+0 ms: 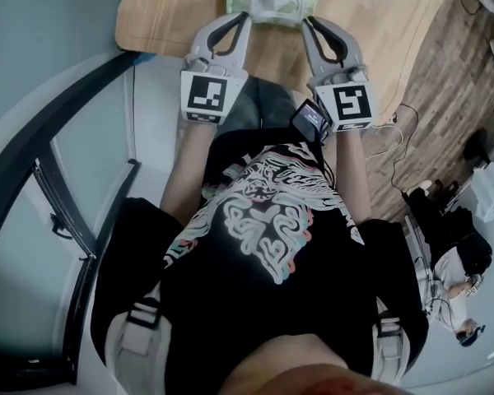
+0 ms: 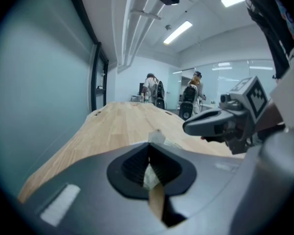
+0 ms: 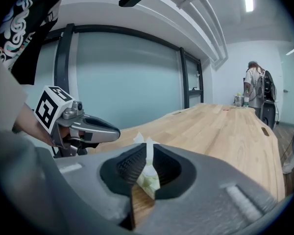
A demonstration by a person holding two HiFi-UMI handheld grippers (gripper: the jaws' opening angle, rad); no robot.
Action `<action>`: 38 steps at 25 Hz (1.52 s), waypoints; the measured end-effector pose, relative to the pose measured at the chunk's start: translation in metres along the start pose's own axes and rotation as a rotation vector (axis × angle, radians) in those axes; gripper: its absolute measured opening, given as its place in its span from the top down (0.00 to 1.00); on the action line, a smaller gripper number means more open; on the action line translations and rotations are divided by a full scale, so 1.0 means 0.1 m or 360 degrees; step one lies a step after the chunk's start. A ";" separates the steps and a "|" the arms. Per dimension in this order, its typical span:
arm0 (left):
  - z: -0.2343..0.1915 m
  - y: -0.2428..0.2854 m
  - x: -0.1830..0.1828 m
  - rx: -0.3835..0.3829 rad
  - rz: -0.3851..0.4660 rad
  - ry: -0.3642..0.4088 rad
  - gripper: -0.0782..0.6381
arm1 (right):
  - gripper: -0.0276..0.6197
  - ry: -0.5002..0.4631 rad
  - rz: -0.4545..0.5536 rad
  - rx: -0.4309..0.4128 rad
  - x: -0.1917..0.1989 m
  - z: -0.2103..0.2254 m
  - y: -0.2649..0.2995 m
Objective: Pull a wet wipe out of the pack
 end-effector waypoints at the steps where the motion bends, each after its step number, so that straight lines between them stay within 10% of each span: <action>1: 0.00 0.01 0.02 0.0006 -0.0004 -0.0002 0.91 | 0.88 0.0003 0.0002 -0.0011 0.01 0.01 0.04; 38: -0.12 0.39 0.14 0.0130 -0.0028 -0.0137 0.87 | 0.72 0.0038 -0.0225 -0.0153 0.10 0.12 0.73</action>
Point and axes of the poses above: the fingertips, and each gripper's own axes: y forward along the fingers, z to its right, x out of its underside, the point moved 9 cm from there along -y, backward along the fingers, and after that the axes turned 4 degrees about y, right-handed, at the moved point
